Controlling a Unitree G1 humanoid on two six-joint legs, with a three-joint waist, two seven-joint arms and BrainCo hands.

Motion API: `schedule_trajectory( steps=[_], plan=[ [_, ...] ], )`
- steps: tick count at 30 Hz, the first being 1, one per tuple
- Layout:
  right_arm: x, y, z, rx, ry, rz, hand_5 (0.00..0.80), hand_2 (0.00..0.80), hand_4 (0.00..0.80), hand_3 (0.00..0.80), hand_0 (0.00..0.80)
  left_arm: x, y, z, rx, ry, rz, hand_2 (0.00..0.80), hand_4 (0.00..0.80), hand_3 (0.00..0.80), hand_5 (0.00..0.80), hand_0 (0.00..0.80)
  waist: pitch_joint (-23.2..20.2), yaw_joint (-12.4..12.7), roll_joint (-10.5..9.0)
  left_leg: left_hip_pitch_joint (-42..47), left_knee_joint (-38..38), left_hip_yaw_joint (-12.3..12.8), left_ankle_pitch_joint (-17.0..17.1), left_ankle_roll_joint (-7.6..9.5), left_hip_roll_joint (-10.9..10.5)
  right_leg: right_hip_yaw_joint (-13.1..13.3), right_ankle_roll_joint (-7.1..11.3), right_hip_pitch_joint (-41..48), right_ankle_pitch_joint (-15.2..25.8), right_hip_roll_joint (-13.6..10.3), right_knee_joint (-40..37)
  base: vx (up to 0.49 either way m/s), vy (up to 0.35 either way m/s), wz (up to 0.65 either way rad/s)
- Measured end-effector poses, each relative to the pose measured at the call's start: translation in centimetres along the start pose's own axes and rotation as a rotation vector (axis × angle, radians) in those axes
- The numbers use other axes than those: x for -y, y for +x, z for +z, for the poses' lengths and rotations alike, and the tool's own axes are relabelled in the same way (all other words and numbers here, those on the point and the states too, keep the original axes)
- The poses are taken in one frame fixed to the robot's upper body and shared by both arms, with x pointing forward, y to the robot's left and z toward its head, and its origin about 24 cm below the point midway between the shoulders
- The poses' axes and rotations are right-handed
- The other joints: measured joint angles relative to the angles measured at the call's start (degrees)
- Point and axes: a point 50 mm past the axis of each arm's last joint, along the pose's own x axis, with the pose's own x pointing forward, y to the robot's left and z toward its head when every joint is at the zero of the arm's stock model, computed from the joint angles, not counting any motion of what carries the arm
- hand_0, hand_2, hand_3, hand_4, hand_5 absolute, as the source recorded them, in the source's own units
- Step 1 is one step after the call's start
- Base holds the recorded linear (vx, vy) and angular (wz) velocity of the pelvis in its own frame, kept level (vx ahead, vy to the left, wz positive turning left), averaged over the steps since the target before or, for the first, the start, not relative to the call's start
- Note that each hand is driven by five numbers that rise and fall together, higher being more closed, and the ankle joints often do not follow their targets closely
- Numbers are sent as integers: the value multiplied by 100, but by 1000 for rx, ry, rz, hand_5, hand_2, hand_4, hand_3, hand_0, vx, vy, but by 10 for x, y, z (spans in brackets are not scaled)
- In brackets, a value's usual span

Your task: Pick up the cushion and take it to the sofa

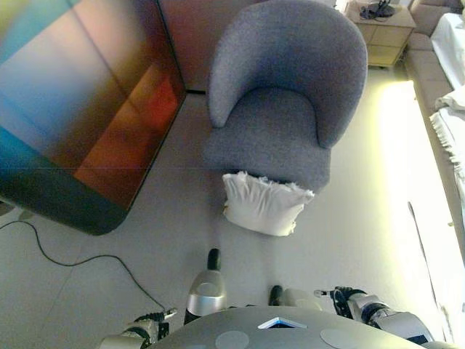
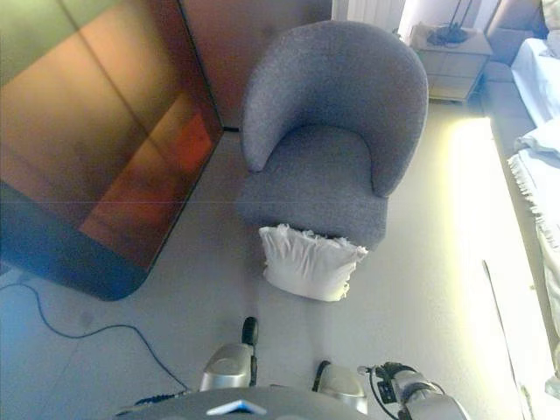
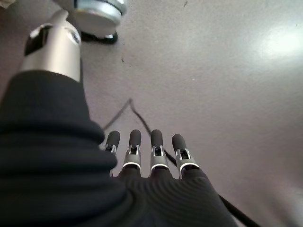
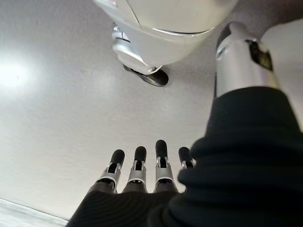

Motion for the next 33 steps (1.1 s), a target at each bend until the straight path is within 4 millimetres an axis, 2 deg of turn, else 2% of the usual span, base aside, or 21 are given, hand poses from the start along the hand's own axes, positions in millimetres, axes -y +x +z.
schedule_trajectory(
  steps=[1, 2, 3, 4, 5, 6, 7, 8, 10, 11, 13, 15, 16, 18, 20, 23, 26, 29, 33],
  plan=[
    [-3, 0, -3, -9, -1, 4, 0, 0, 0, 0, 0, -1, 0, 4, 8, 0, 3, 0, 0, 0, 0, 0, -71, 2, -21, 20, -41, 57, 190, -57, -97, 11, 51, 8, -32, -114, -22, 295, 165, -36],
    [-5, 0, -7, -18, -2, 12, 0, 0, 0, 0, 0, -2, 0, 5, 14, 2, 4, 0, 0, 0, 0, 0, -156, 2, -30, 15, -4, 243, 367, 53, -106, -78, 88, 31, -67, -231, 7, 247, 144, -48],
    [-11, 0, -8, -20, -5, 17, 0, 0, 0, 0, 0, -8, 1, 7, 19, 6, 18, 0, 0, 0, 0, 0, -207, 14, -143, 28, 14, 416, 281, 86, -219, -206, 151, -16, -217, -455, 348, 285, 156, -40],
    [-14, 0, -9, -19, -12, 26, 0, 0, 0, 0, 0, -17, 1, 10, 26, 22, 40, 0, 0, 0, 0, 0, -302, -30, -308, 165, -22, 469, 237, 190, -347, -365, 248, -63, -243, -645, 826, 226, 106, -36],
    [-19, 0, -8, -16, -13, 36, 0, 0, 0, 0, 0, -26, 2, 14, 36, 37, 65, 0, 0, 0, 0, 0, -382, -41, -453, 278, -85, 543, 222, 209, -443, -444, 334, -74, -158, -781, 1023, 163, 38, -27],
    [-22, 0, -4, 0, -13, 44, 0, 0, 0, 0, 0, -32, 2, 18, 47, 44, 83, 0, 0, 0, 0, 0, -419, -51, -514, 365, -113, 596, 220, 191, -479, -487, 466, -75, -72, -806, 1036, 80, -18, -40],
    [-23, -1, 2, 20, -13, 45, 0, 0, 0, 0, 0, -36, 1, 24, 64, 47, 92, 0, 0, 0, 0, 0, -423, -55, -519, 419, -147, 616, 204, 196, -452, -524, 584, -117, 11, -825, 1100, -22, -104, -47],
    [-23, -1, 10, 47, -12, 45, 0, 0, 0, 0, 0, -38, 0, 31, 83, 56, 101, 0, 0, 0, 0, 0, -416, -46, -486, 400, -171, 617, 196, 199, -407, -539, 592, -284, 84, -845, 1155, -132, -161, -57],
    [-22, -6, 41, 138, -12, 49, 0, 0, 0, 0, 0, -43, -2, 47, 120, 51, 120, 0, 0, 0, 0, 0, -371, -60, -410, 187, -158, 660, 193, 199, -252, -787, 658, -628, 55, -872, 766, -244, -222, -59],
    [-22, -8, 53, 178, -24, 49, 0, 0, 0, 0, 0, -44, -4, 56, 142, 44, 124, 0, 0, 0, 0, 0, -356, -74, -388, 18, -132, 704, 202, 182, -184, -902, 746, -809, 148, -909, 386, -263, -183, -46],
    [-22, -13, 76, 256, -39, 49, 0, 0, 0, 0, 0, -44, -8, 73, 183, 4, 122, 0, 0, 0, 0, 0, -279, -147, -412, -303, -147, 799, 262, 90, -131, -971, 846, -1116, 642, -990, -383, -181, -138, -31],
    [-24, -15, 82, 281, -6, 63, 0, 0, 0, 0, 0, -45, -10, 84, 220, -36, 115, 0, 0, 0, 0, 0, -98, -173, -580, -410, -122, 756, 322, -33, -222, -818, 826, -1098, 1212, -1052, -732, -1, -118, 12],
    [-21, -15, 82, 285, 11, 57, 0, 0, 0, 0, 0, -39, -12, 89, 251, -43, 97, 0, 0, 0, 0, 0, 32, -250, -456, -435, -89, 605, 352, -120, -156, -752, 920, -1055, 1447, -933, -699, 100, -117, 27],
    [-12, -15, 82, 297, 17, 34, 0, 0, 0, 0, 0, -23, -13, 89, 282, -51, 60, 0, 0, 0, 0, 0, 192, -305, -164, -536, 44, 565, 294, -225, 140, -767, 769, -1058, 1342, -665, -769, 73, -121, 2],
    [2, -15, 82, 312, 17, -9, 0, 0, 0, 0, 0, -6, -15, 87, 300, -52, 19, 0, 0, 0, 0, 0, 314, -359, 34, -729, 251, 461, 277, -250, 334, -843, 657, -1115, 1319, -483, -785, -49, -88, -1],
    [29, -18, 90, 340, 53, -116, 0, 0, 0, 0, 0, 16, -28, 112, 427, 4, -35, 0, 0, 0, 0, 0, 436, -364, 124, -1231, 501, 395, 293, -279, 439, -865, 564, -1590, 1278, -419, -573, -139, -25, 1],
    [44, -31, 123, 426, 115, -189, 0, 0, 0, 0, 0, 23, -47, 150, 570, 22, -34, 0, 0, 0, 0, 0, 775, -477, 54, -1585, 484, 351, 364, -341, 366, -836, 568, -2046, 1315, -504, -371, -128, 14, 1],
    [46, -42, 149, 505, 164, -215, 0, 0, 0, 0, 0, 27, -72, 191, 720, 13, -24, 0, 0, 0, 0, 0, 1153, -476, -14, -1833, 502, 368, 421, -281, 201, -790, 623, -2330, 1385, -648, -261, -124, 40, 5],
    [51, -71, 198, 667, 222, -253, 0, 0, 0, 0, 0, 25, -107, 236, 907, -8, 8, 0, 0, 0, 0, 0, 1637, -490, -20, -2310, 660, 384, 476, -221, 7, -659, 696, -2873, 1481, -841, -55, -87, 67, 1]
  ],
)
